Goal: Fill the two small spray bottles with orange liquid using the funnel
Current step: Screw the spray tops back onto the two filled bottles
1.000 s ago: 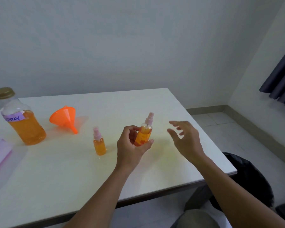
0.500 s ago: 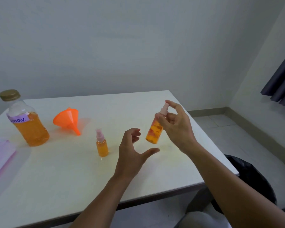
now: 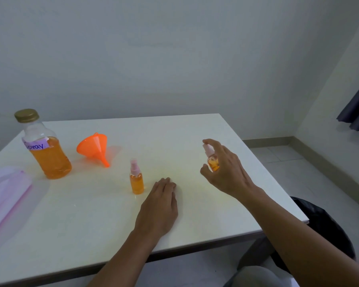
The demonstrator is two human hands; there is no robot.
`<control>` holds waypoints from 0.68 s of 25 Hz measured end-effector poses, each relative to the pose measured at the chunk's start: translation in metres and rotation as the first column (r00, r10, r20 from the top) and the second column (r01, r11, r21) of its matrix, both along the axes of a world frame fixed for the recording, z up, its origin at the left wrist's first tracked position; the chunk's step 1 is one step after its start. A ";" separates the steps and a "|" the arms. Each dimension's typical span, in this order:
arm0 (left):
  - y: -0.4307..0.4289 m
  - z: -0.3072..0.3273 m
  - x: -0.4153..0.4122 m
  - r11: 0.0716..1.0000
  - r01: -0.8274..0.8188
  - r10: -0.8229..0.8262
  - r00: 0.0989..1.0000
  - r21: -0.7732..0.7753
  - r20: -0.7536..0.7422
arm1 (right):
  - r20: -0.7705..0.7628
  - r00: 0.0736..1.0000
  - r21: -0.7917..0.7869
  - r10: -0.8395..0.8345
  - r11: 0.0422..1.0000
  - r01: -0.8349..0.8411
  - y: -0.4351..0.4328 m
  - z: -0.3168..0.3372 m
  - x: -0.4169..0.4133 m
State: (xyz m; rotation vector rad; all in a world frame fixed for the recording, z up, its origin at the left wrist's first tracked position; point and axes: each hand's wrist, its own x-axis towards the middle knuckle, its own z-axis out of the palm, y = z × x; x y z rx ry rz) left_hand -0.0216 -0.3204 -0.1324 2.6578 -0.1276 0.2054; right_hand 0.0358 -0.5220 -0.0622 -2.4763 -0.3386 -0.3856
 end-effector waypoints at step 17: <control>0.000 -0.003 0.000 1.000 0.005 -0.005 1.000 -0.028 0.014 | -0.084 0.996 0.138 0.040 0.990 -0.028 0.007 0.011 0.009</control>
